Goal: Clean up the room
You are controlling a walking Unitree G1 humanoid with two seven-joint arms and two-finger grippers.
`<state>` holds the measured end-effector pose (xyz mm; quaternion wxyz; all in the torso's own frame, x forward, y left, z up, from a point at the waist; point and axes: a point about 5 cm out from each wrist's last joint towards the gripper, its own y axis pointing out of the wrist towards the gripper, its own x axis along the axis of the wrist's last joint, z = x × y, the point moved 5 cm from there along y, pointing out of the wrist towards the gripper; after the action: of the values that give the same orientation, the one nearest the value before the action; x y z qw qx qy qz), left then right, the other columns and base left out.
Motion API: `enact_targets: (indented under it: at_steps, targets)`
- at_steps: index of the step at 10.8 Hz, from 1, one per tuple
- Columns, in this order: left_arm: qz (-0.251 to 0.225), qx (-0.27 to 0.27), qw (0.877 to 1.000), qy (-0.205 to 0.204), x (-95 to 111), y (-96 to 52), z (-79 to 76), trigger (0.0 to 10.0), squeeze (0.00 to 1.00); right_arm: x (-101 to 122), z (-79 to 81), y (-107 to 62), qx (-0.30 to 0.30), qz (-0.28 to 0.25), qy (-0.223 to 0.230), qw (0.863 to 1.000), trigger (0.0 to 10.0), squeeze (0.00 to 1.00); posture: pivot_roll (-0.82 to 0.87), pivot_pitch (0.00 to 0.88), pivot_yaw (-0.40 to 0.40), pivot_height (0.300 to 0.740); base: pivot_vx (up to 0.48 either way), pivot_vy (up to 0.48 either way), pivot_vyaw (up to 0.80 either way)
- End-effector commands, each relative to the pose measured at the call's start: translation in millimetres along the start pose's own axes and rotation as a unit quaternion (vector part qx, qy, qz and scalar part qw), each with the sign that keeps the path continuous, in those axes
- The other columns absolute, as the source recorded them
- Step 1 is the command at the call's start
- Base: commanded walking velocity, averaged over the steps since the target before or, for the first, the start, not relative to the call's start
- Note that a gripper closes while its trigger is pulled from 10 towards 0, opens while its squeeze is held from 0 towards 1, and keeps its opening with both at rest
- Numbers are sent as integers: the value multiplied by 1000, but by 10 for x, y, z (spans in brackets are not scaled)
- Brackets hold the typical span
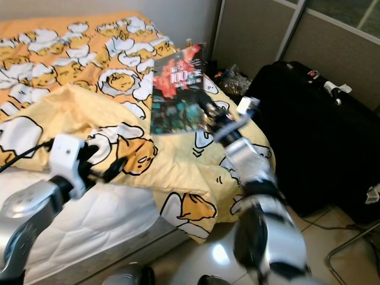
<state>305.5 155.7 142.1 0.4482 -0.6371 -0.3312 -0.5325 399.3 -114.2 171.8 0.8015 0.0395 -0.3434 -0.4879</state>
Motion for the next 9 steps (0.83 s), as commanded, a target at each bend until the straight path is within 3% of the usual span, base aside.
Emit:
enact_targets:
  at_steps: [1,3,4,5,6,7,8,9]
  targets:
    - [-9,-4,1000,-13,49,10,4,10000,0,144,155,24,41,-15,-8,999,0,0,81,0,-10,740,0,0,0]
    - [-53,-35,992,-106,295,183,-27,10000,0,141,371,-223,85,3,-5,996,0,0,48,0,17,740,0,0,0]
    - [-68,-76,982,-161,388,294,-112,10000,1000,76,479,-335,100,20,0,995,0,0,33,0,29,740,0,0,0]
    - [-78,-114,971,-194,447,331,-220,10000,1000,46,530,-390,101,26,4,995,0,0,30,0,32,740,0,0,0]
    - [-88,-171,940,-283,543,405,-390,10000,1000,-33,641,-490,107,45,13,993,0,0,17,0,43,740,0,0,0]
    - [-78,-192,928,-310,515,419,-436,10000,224,-65,717,-530,113,51,19,992,0,0,7,0,49,740,0,0,0]
    - [-75,-204,921,-322,502,425,-452,10000,0,-77,745,-554,114,54,21,992,0,0,-1,0,51,740,0,0,0]
    - [-84,-246,893,-368,546,383,-506,10000,0,-85,790,-598,118,55,33,991,0,0,-3,0,46,740,0,0,0]
